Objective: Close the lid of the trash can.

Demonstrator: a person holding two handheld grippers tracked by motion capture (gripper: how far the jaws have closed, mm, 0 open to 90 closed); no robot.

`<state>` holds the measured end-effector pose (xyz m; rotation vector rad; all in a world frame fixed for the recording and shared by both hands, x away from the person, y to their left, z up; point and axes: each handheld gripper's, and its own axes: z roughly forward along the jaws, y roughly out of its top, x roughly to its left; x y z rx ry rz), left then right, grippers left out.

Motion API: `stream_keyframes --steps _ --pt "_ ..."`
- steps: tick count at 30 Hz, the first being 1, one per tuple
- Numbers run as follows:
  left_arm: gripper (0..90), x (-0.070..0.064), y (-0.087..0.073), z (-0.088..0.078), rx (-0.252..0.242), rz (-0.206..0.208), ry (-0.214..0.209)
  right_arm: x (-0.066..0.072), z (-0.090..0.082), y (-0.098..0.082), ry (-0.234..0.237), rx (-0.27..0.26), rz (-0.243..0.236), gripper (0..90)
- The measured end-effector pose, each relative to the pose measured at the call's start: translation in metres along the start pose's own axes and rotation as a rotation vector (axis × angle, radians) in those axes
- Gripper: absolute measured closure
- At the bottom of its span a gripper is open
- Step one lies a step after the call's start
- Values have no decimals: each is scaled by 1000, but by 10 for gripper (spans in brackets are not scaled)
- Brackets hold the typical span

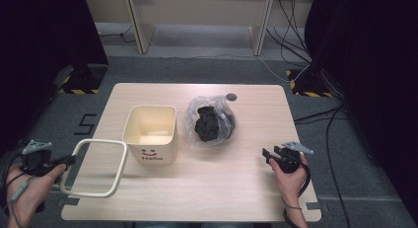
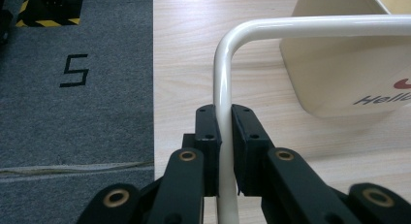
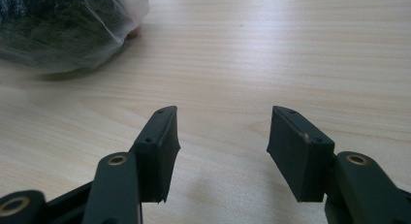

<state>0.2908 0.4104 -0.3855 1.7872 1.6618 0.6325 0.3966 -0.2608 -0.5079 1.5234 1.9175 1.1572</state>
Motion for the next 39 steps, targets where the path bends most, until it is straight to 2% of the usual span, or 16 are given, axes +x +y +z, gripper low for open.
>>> stream_keyframes --steps 20,39 --pt "818 -7 12 -9 -15 16 -23 -2 1 -3 -3 3 -3 454" --pt "818 -17 30 -4 -15 35 -19 -1 1 -3 -5 4 -2 456"
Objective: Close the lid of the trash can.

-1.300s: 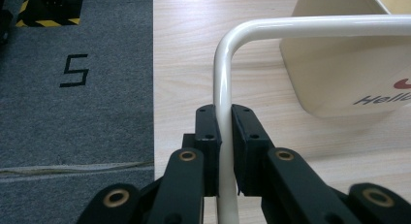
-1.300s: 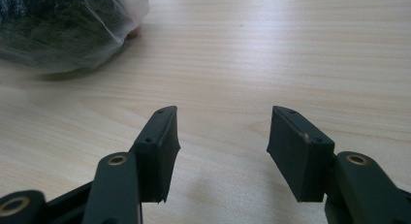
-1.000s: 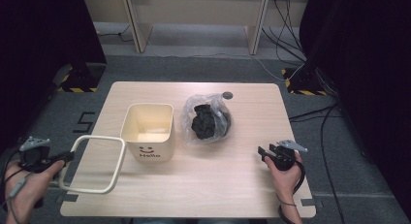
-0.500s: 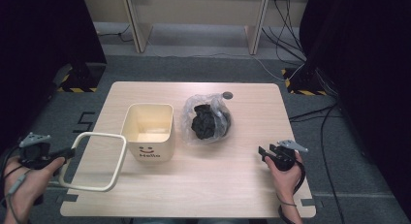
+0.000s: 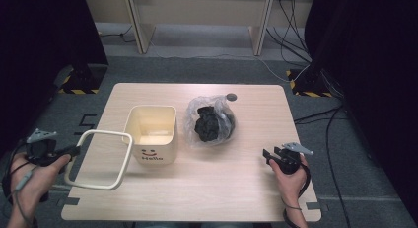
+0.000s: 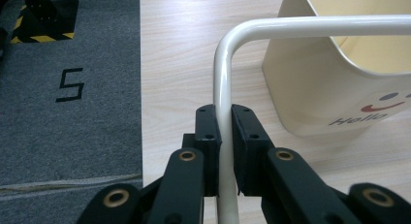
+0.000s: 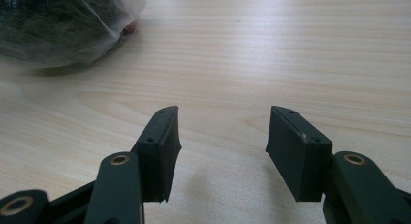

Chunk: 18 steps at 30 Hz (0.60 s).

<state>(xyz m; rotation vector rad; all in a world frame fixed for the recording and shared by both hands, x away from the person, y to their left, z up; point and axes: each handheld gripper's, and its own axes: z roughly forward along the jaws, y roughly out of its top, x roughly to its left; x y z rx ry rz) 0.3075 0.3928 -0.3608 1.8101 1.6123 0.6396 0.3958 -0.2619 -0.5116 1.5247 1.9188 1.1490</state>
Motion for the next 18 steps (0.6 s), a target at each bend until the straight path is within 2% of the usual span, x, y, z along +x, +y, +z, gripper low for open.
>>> stream_keyframes --steps 18 --pt "818 -5 14 4 8 15 -5 0 0 0 -1 3 1 457"
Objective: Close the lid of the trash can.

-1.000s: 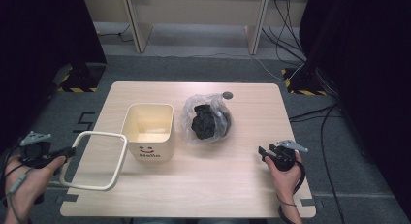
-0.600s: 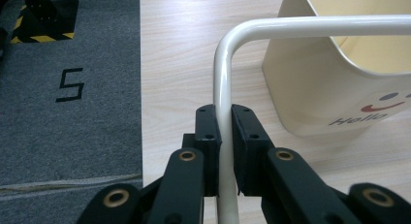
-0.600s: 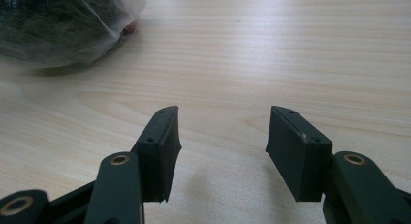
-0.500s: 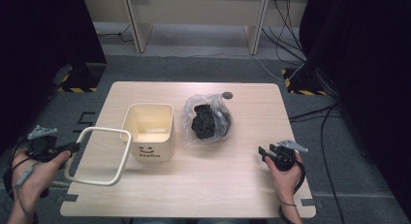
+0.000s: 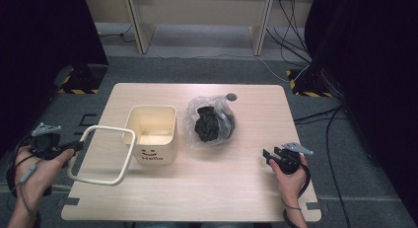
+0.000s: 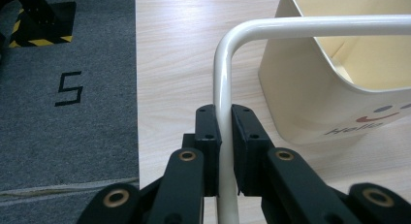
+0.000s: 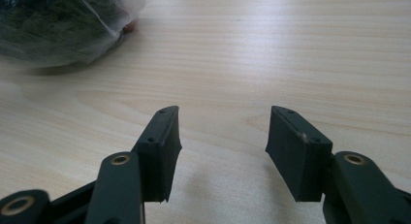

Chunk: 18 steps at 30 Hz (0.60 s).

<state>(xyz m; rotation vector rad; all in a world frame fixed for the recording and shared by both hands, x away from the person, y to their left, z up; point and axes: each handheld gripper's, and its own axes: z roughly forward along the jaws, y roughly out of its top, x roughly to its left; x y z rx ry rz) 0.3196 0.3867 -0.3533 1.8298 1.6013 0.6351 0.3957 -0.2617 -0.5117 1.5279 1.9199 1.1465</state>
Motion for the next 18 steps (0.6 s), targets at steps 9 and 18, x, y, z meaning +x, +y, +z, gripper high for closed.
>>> stream_keyframes --steps 9,18 --pt "818 -1 5 6 10 -2 -5 0 0 0 0 2 -2 457" --pt "818 -3 12 12 21 3 -5 1 0 0 0 5 -4 457"
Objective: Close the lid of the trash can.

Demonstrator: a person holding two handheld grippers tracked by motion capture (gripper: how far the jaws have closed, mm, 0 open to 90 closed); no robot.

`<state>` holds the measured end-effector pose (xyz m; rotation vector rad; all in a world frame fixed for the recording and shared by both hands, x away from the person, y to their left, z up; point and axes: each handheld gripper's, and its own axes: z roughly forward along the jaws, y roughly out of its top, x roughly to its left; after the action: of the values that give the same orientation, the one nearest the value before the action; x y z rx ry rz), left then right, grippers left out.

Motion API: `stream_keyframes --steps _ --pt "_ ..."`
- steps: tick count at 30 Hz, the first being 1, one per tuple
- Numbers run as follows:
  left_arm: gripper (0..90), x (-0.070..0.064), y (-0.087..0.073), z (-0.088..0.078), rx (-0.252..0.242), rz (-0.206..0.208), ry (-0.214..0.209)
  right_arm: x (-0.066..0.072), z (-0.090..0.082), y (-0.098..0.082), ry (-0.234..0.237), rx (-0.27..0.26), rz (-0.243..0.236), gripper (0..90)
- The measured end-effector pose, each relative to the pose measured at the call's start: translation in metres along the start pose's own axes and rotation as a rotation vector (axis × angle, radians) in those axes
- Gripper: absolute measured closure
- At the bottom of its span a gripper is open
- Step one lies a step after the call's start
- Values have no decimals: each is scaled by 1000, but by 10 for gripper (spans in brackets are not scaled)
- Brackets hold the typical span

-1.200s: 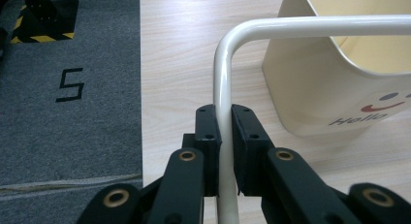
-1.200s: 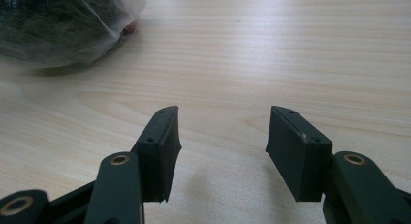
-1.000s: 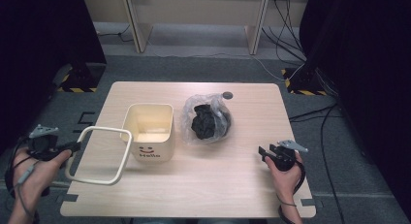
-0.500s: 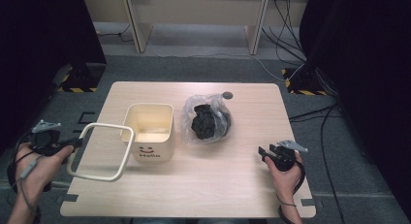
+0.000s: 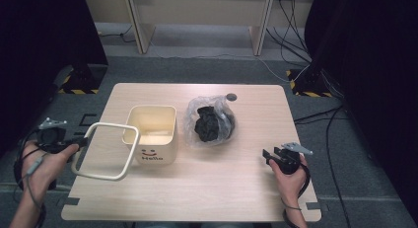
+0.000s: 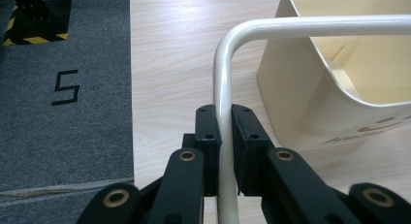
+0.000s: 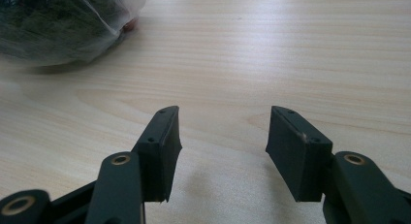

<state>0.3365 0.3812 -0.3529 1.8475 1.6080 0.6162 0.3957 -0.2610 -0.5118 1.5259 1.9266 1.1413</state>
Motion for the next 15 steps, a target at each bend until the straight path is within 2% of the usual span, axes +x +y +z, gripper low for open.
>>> stream_keyframes --steps 15 --pt "818 -7 17 11 11 8 -5 0 0 0 1 2 1 458"
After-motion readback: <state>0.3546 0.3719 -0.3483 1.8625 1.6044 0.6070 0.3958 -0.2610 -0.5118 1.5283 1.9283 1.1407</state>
